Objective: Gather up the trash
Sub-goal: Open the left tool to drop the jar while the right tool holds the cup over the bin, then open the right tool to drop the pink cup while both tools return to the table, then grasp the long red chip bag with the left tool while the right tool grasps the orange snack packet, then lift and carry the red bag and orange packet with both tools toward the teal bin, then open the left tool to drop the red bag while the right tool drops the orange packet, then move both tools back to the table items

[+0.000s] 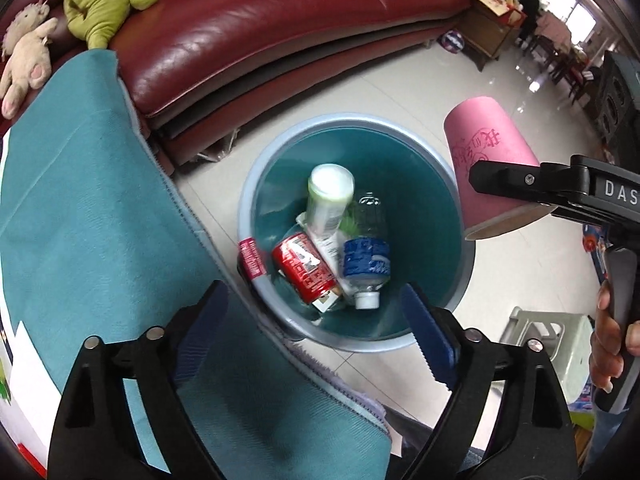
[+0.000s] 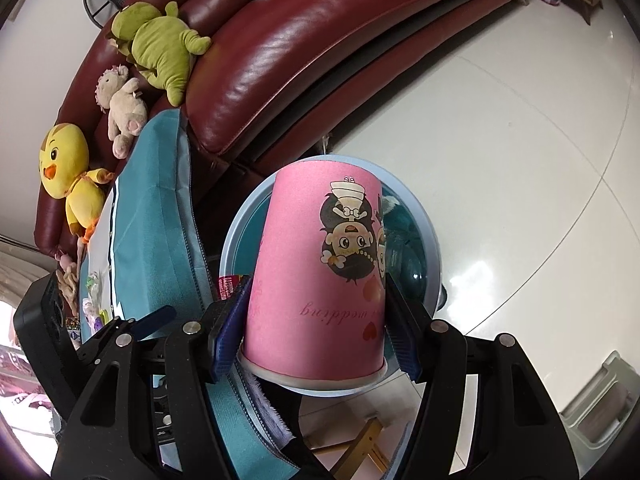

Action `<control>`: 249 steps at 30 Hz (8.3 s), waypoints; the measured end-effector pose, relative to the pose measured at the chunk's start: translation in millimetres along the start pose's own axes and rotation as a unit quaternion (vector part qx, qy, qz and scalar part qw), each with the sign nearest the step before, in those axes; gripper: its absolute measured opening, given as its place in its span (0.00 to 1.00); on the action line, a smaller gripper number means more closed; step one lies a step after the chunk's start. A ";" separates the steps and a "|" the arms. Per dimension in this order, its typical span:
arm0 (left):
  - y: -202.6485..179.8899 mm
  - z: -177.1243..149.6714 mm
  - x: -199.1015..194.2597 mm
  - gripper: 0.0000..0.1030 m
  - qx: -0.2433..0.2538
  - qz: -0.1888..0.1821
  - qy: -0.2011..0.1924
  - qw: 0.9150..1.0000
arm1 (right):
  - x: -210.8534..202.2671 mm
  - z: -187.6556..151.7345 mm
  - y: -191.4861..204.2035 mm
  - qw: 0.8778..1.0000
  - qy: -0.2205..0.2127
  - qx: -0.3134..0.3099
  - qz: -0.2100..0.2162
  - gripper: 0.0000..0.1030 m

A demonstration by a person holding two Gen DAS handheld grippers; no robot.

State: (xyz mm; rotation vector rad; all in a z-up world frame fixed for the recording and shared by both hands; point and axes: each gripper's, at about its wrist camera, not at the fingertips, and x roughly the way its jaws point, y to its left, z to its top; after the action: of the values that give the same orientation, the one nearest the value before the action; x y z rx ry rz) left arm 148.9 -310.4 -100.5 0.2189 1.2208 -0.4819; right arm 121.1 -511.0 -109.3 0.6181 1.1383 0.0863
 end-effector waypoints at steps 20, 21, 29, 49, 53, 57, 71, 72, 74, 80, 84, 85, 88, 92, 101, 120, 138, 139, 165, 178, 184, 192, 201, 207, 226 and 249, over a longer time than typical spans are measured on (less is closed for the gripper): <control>29.6 -23.3 -24.7 0.90 -0.029 -0.002 -0.023 0.999 | 26.9 -8.2 38.0 0.999 0.042 -0.030 -0.014 0.71; 31.0 -24.5 -26.2 0.90 -0.031 -0.003 -0.025 0.999 | 26.5 -9.2 40.1 0.999 0.042 -0.030 -0.016 0.71; 43.6 -37.3 -43.0 0.91 -0.044 -0.007 -0.041 0.998 | 25.5 -17.5 58.2 0.998 0.051 -0.032 -0.031 0.75; 140.2 -130.8 -115.8 0.92 -0.137 0.026 -0.087 0.987 | 21.8 -62.9 158.9 0.991 0.066 -0.114 -0.027 0.75; 169.9 -159.9 -137.1 0.92 -0.170 0.042 -0.099 0.980 | 28.7 -80.9 187.0 0.986 0.080 -0.142 -0.023 0.75; 200.5 -193.2 -160.4 0.92 -0.206 0.056 -0.110 0.971 | 35.9 -103.0 218.0 0.981 0.095 -0.171 -0.014 0.75; 268.4 -299.3 -193.8 0.92 -0.302 0.129 -0.111 0.938 | 50.2 -189.8 306.7 0.953 0.143 -0.267 0.003 0.75; 273.7 -306.2 -192.3 0.92 -0.314 0.134 -0.107 0.934 | 50.8 -194.4 312.5 0.951 0.145 -0.274 0.004 0.75; 282.0 -317.6 -187.7 0.92 -0.337 0.140 -0.099 0.926 | 51.2 -202.9 326.4 0.946 0.147 -0.290 0.008 0.75; 294.5 -335.6 -167.5 0.92 -0.375 0.123 -0.082 0.915 | 58.8 -217.6 347.8 0.939 0.156 -0.307 0.003 0.75; 289.3 -332.9 -159.8 0.86 -0.357 0.114 -0.100 0.922 | 62.9 -224.9 356.4 0.936 0.163 -0.313 0.001 0.75; 287.9 -332.6 -160.5 0.76 -0.350 0.126 -0.106 0.922 | 63.3 -227.3 359.2 0.935 0.164 -0.315 0.002 0.75; 293.0 -337.2 -164.9 0.45 -0.345 0.127 -0.123 0.922 | 66.7 -234.9 366.3 0.930 0.176 -0.322 0.007 0.75; 309.5 -345.5 -171.0 0.30 -0.349 0.114 -0.130 0.921 | 75.3 -250.0 378.9 0.922 0.199 -0.331 0.017 0.75; 331.1 -367.6 -182.9 0.30 -0.349 0.133 -0.129 0.919 | 106.8 -285.9 404.6 0.902 0.238 -0.359 0.008 0.74; 317.9 -360.5 -206.0 0.28 -0.329 0.156 -0.143 0.920 | 105.2 -271.0 422.5 0.904 0.199 -0.376 0.049 0.38; 271.1 -283.3 -214.3 0.20 -0.263 0.169 -0.163 0.936 | 71.5 -201.0 377.6 0.933 0.144 -0.322 0.075 0.38; 269.2 -278.4 -216.1 0.20 -0.261 0.167 -0.165 0.936 | 68.3 -195.5 373.6 0.935 0.139 -0.317 0.079 0.38; 65.5 -39.1 -124.6 0.20 -0.036 0.008 -0.123 0.992 | -29.5 -33.8 100.2 0.997 -0.016 -0.077 0.029 0.38; -4.1 25.8 -31.6 0.21 0.007 -0.030 -0.055 0.998 | -11.2 -11.6 1.7 1.000 -0.002 -0.001 0.026 0.38; -22.5 43.3 -1.3 0.35 0.009 -0.048 -0.039 0.998 | -7.5 -4.6 -18.6 1.000 0.002 0.017 0.018 0.38; -20.8 41.9 8.9 0.82 0.001 -0.012 -0.042 0.999 | -4.8 -1.0 -32.9 1.000 0.008 0.022 0.012 0.38; 10.8 23.6 -10.4 0.88 -0.023 0.006 -0.046 0.999 | 13.5 1.3 -9.5 0.999 0.025 0.002 0.021 0.39; 37.2 7.2 -28.2 0.90 -0.052 0.010 -0.051 0.997 | 27.3 1.5 14.3 0.999 0.043 -0.023 0.014 0.47; 100.2 -45.9 -75.5 0.92 -0.106 0.010 -0.080 0.991 | 19.8 -16.0 65.9 0.997 0.049 -0.044 -0.042 0.74; 252.6 -182.2 -151.3 0.92 -0.242 0.080 -0.110 0.961 | 75.0 -116.9 249.2 0.967 0.139 -0.212 -0.009 0.74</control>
State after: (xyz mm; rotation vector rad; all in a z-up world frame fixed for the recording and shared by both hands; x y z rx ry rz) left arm 73.6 22.7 -44.0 -0.1519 1.0569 -0.0546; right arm 112.4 -227.6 -77.8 0.2160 1.3444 0.4016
